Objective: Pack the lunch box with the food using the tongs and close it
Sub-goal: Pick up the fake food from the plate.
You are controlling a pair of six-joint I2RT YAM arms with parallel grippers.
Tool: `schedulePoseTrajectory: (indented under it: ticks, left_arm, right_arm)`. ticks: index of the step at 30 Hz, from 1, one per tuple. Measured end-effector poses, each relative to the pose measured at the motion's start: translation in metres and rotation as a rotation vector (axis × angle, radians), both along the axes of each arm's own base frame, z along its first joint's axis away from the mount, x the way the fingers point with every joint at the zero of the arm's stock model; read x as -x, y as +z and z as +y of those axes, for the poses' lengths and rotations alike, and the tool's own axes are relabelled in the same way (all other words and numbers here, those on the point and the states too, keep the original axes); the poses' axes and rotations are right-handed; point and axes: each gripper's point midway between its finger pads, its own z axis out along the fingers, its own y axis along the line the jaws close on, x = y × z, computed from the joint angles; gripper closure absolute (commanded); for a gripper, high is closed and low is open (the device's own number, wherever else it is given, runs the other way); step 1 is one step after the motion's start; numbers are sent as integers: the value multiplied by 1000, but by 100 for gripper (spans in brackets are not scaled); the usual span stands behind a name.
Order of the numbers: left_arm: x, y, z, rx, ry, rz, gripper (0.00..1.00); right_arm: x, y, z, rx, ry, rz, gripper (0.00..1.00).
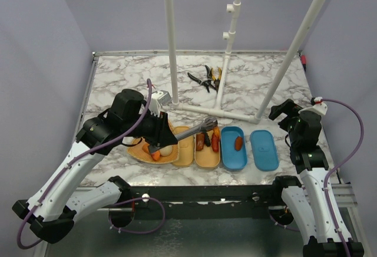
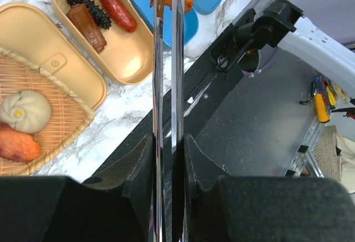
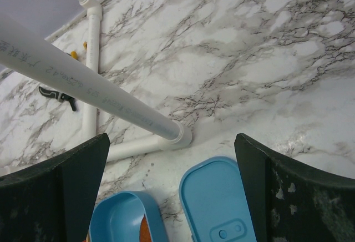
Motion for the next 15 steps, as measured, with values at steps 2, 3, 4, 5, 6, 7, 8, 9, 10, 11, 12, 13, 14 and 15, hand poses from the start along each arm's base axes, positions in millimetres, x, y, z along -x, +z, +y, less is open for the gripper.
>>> schedulePoseTrajectory:
  ticks: [2,3,4,5,6,7,8,9,10,11,12,13,14,15]
  left_arm:
    - [-2,1,-3,10,-1,2,98]
    - [-3,2,-5,13,-1,4,98]
    - [-4,2,-7,19,-2,3,98]
    - [-4,2,-9,23,-3,4,99]
    - [-5,2,-11,28,-6,6,99]
    - [-5,1,-13,31,-8,8,99]
    - [-4,0,-16,35,-16,11,99]
    - [-3,-1,-19,38,-22,16,99]
    - [-2,-1,-22,43,-30,20,99]
    - [0,-3,-28,49,-44,26,99]
    - [3,-4,-34,56,-59,31,99]
    - [7,-5,-39,62,-78,35,99]
    - [11,-6,-45,67,-97,39,99]
    - [18,-10,-52,68,-122,47,99]
  right_arm:
    - [0,0,0,0,0,0,0]
    - [0,0,0,0,0,0,0]
    - [0,0,0,0,0,0,0]
    - [0,0,0,0,0,0,0]
    - [0,0,0,0,0,0,0]
    - [0,0,0,0,0,0,0]
    - [0,0,0,0,0,0,0]
    - [0,0,0,0,0,0,0]
    - [0,0,0,0,0,0,0]
    - [0,0,0,0,0,0,0]
    - [0,0,0,0,0,0,0]
    - [0,0,0,0,0,0,0]
    - [0,0,0,0,0,0,0]
    - [0,0,0,0,0,0,0]
